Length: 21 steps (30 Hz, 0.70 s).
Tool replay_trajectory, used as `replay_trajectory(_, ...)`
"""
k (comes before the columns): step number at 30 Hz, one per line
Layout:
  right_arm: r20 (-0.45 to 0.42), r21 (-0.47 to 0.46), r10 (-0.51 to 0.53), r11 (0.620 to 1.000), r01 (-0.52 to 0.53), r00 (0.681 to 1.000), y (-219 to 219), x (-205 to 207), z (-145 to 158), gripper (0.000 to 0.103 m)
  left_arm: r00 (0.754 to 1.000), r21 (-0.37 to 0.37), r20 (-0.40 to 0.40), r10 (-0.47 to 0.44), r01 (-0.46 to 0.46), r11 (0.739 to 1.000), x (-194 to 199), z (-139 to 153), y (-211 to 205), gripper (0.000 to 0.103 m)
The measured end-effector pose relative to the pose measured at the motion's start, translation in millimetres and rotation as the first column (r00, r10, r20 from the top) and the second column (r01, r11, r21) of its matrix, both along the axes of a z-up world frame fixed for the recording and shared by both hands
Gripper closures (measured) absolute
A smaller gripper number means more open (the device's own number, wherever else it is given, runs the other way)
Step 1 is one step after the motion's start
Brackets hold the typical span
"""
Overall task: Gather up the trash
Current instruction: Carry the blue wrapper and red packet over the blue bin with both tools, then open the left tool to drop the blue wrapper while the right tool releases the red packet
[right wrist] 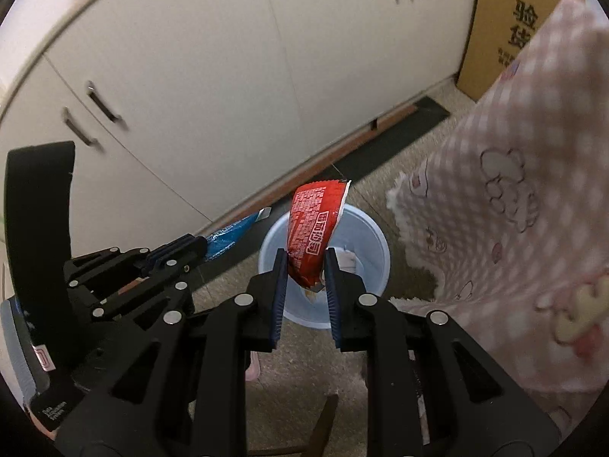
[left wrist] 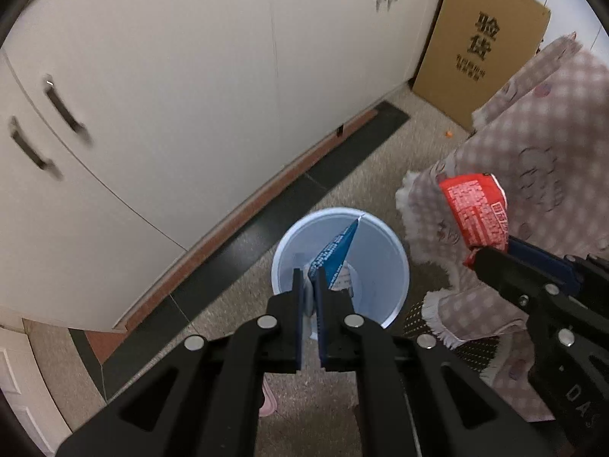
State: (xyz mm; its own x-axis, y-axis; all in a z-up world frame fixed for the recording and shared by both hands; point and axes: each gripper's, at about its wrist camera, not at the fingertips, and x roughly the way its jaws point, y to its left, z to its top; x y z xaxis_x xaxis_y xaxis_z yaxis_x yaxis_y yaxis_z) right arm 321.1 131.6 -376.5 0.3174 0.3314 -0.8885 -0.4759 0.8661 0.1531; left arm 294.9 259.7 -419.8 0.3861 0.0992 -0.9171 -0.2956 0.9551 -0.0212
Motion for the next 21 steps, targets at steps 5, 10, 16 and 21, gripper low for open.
replay_trajectory(5,-0.009,-0.027,-0.028,0.999,0.028,1.0,-5,15,-21,0.084,0.999,-0.029,-0.032,-0.017,0.016,0.999,17,-25,-8,0.097)
replay_trajectory(10,0.006,-0.027,-0.054,0.998,0.055,0.998,-18,23,-25,0.084,0.999,-0.033,-0.029,-0.04,0.04,0.999,31,-32,-25,0.095)
replay_trajectory(16,0.021,-0.016,-0.079,0.997,0.079,0.997,-31,25,-23,0.084,0.999,-0.03,-0.017,-0.042,0.041,0.999,39,-30,-29,0.06)
replay_trajectory(21,0.025,-0.012,-0.078,0.997,0.079,0.997,-31,22,-16,0.084,0.999,-0.01,-0.007,-0.031,0.031,0.999,35,-26,-27,0.05)
